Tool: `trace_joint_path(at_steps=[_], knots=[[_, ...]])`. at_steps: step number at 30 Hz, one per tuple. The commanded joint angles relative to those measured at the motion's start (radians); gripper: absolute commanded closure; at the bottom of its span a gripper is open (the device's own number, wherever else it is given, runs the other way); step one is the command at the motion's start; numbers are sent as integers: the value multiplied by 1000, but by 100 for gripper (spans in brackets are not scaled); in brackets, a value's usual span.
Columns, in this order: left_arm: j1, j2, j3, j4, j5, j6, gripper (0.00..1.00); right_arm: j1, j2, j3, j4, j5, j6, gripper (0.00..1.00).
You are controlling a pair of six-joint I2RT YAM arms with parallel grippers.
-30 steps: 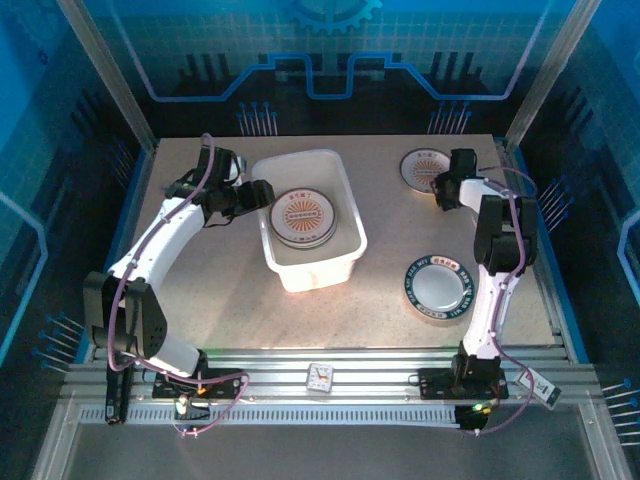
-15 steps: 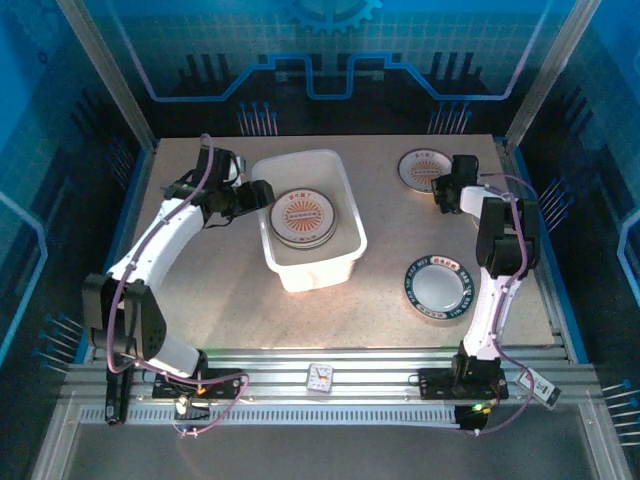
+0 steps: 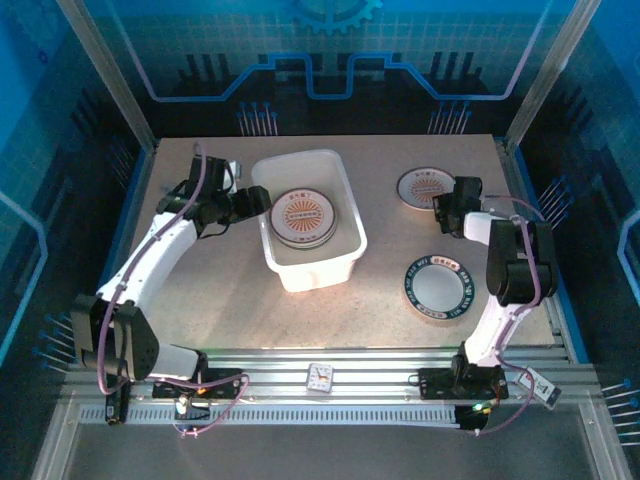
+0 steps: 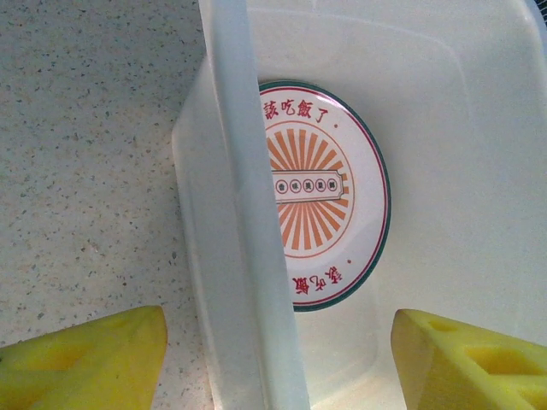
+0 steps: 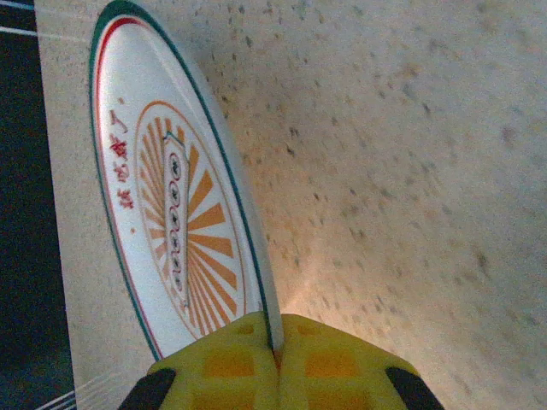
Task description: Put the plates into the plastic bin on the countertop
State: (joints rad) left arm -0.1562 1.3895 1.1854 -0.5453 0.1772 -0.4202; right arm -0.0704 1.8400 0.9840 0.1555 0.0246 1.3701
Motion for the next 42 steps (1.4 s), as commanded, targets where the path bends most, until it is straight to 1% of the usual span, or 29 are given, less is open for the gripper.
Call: trace_joint_path(at_steps=[1, 9, 13, 18, 23, 26, 28, 30, 35, 39, 42], knots=[[5, -38, -24, 29, 37, -15, 29, 22, -104, -51, 68, -8, 24, 100], [7, -78, -28, 35, 68, 4, 29, 51, -306, -164, 84, -1, 29, 100], [9, -106, -40, 31, 75, 7, 29, 57, -428, -189, 40, 17, 10, 100], [12, -137, -56, 24, 77, 11, 28, 67, -567, -146, -58, 21, -51, 100], [17, -151, -59, 15, 84, 13, 28, 110, -638, -42, -148, 5, -101, 100], [19, -163, -61, 12, 82, 13, 29, 170, -656, 23, -194, 17, -131, 100], [21, -173, -59, 6, 82, 13, 28, 241, -659, 102, -269, 63, -205, 100], [23, -182, -60, -1, 78, 15, 29, 312, -660, 145, -315, 116, -252, 100], [29, -212, -70, -13, 71, 12, 28, 466, -638, 159, -308, 162, -256, 100], [32, -235, -75, -25, 66, 12, 29, 606, -600, 181, -317, 246, -282, 100], [34, -252, -82, -33, 60, 13, 28, 674, -562, 186, -318, 273, -282, 100]])
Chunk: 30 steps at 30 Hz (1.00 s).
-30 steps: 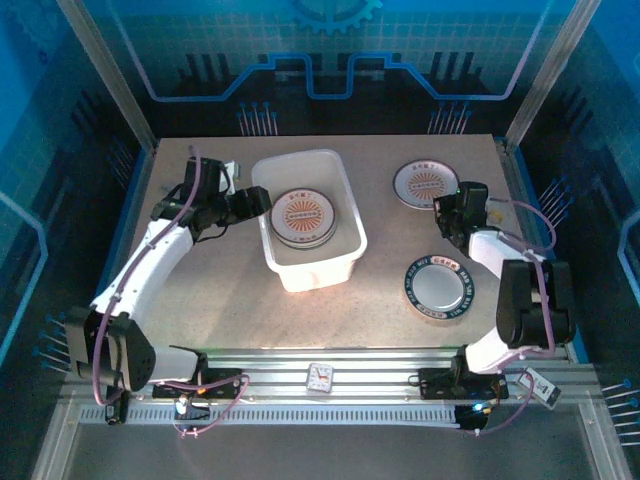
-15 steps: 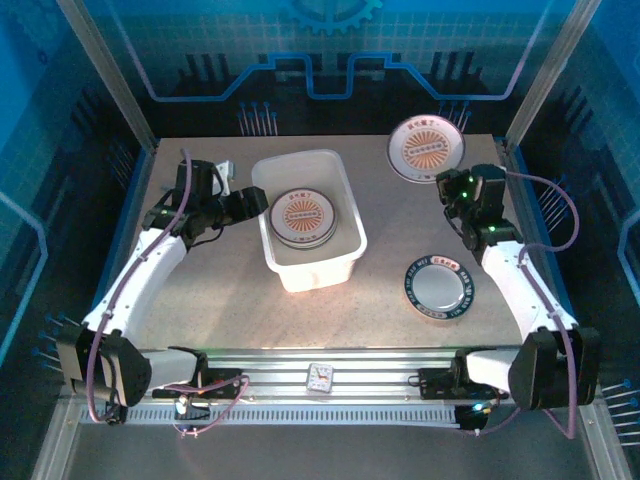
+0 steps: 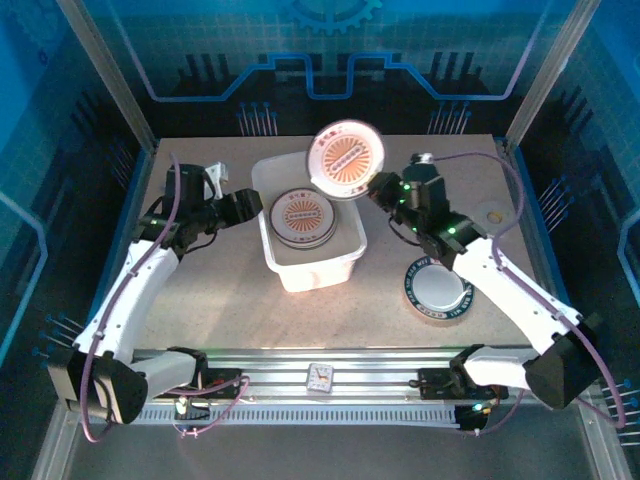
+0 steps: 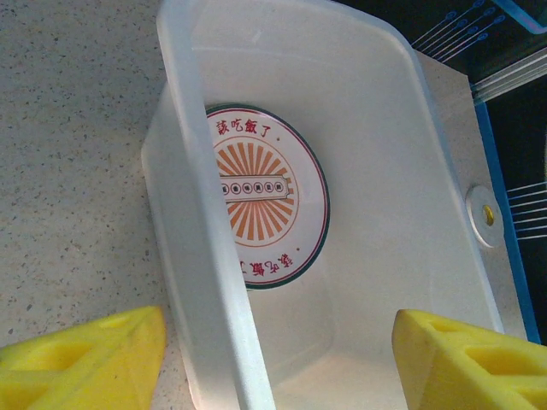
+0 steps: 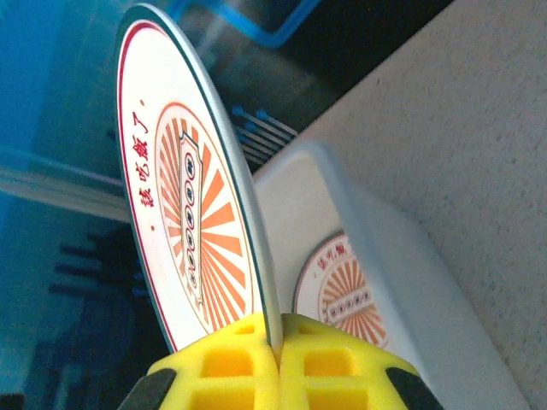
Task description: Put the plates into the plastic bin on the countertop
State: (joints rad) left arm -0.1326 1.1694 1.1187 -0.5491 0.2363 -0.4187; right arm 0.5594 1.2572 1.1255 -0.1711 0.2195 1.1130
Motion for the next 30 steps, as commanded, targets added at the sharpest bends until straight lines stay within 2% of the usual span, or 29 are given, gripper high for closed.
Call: trace_joint_path(at_steps=[1, 5, 10, 17, 20, 30], knots=[[11, -37, -19, -30, -1, 11, 28, 64, 31, 45, 10, 85, -16, 100], [11, -47, -25, -36, -6, 10, 28, 127, 80, 46, 13, 101, 22, 100], [11, -56, -28, -38, -8, 5, 28, 202, 137, 54, -31, 181, 107, 100], [13, -57, -42, -40, -12, 10, 28, 250, 202, 81, -45, 238, 207, 100], [14, -52, -48, -35, -12, 10, 28, 269, 243, 127, -151, 284, 293, 100], [40, -30, -53, -23, -2, 25, 28, 303, 326, 148, -196, 298, 490, 100]])
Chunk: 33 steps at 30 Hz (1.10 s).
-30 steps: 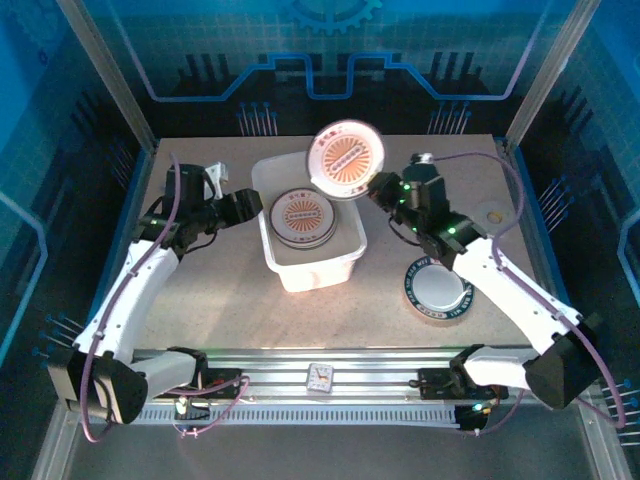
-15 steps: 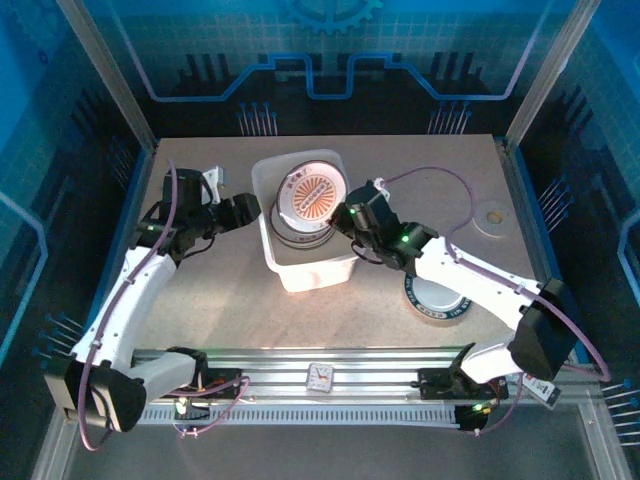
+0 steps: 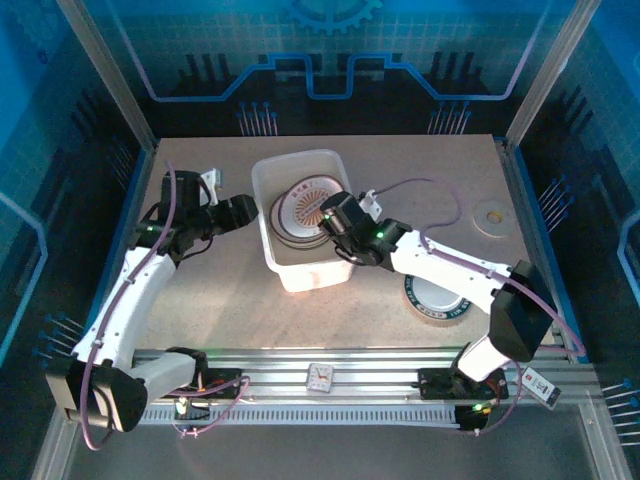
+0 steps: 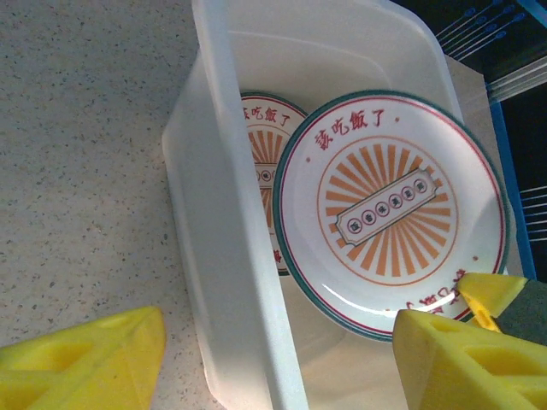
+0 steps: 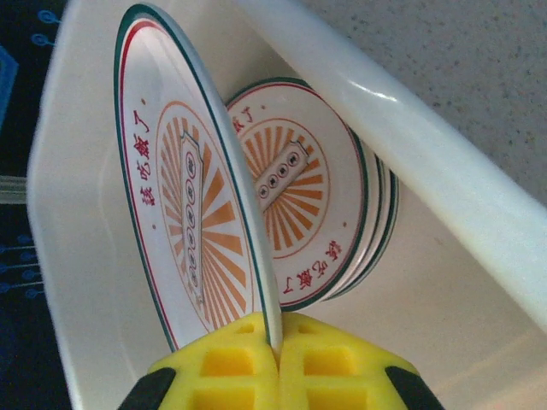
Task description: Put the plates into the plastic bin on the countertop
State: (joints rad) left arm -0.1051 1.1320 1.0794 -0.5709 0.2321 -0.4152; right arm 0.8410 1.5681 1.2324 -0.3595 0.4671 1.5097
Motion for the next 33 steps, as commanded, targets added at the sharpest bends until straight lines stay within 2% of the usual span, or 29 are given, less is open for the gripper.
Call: trace_joint_path(at_steps=[1, 15, 21, 33], knots=[[17, 10, -15, 0, 7, 23, 28, 25, 25, 46, -13, 50, 110, 100], [75, 59, -5, 8, 77, 62, 28, 50, 144, 178, -119, 22, 262, 100], [91, 83, 19, -3, 102, 82, 28, 61, 209, 287, -304, 29, 389, 100], [90, 86, 24, -15, 97, 91, 28, 71, 300, 339, -341, 51, 607, 100]])
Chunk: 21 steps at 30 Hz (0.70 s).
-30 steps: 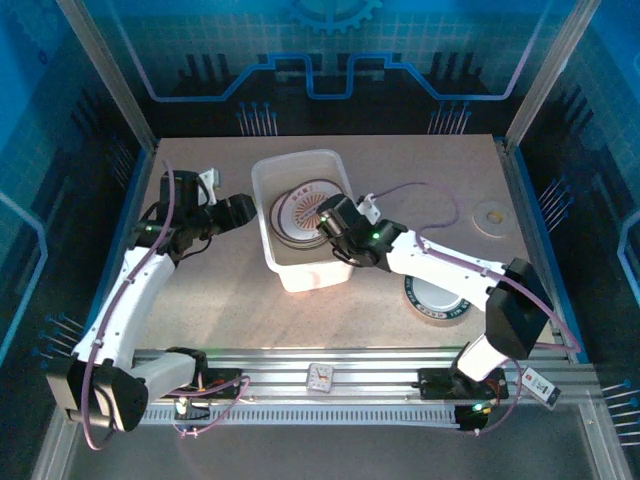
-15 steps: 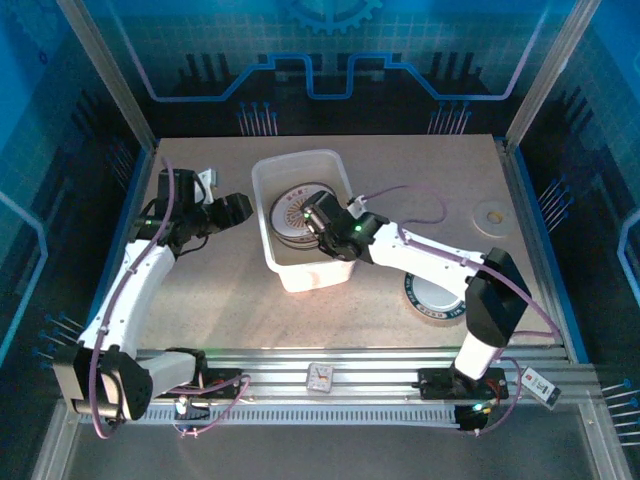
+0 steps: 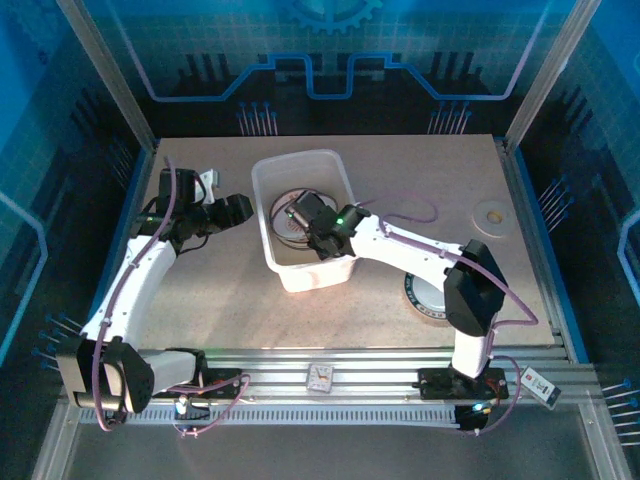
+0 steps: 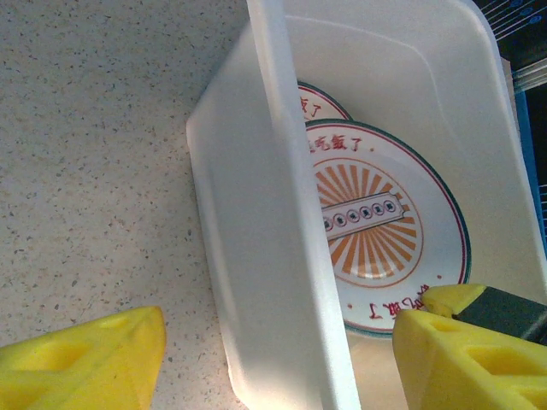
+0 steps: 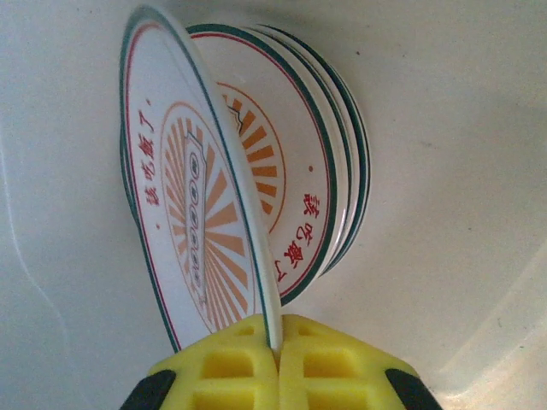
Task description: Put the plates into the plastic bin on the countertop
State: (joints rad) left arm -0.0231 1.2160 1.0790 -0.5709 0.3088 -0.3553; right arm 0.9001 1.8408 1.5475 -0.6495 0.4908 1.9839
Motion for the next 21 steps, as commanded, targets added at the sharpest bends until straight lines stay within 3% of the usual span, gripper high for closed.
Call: trace_joint_path(at_steps=[1, 14, 21], knots=[[8, 1, 24, -15, 21, 31, 28, 12, 33, 31, -51, 33, 134, 100], [3, -6, 21, -22, 9, 40, 28, 10, 132, 135, -157, -24, 249, 100], [3, -3, 19, -20, 9, 40, 28, 4, 137, 85, -82, -7, 259, 100]])
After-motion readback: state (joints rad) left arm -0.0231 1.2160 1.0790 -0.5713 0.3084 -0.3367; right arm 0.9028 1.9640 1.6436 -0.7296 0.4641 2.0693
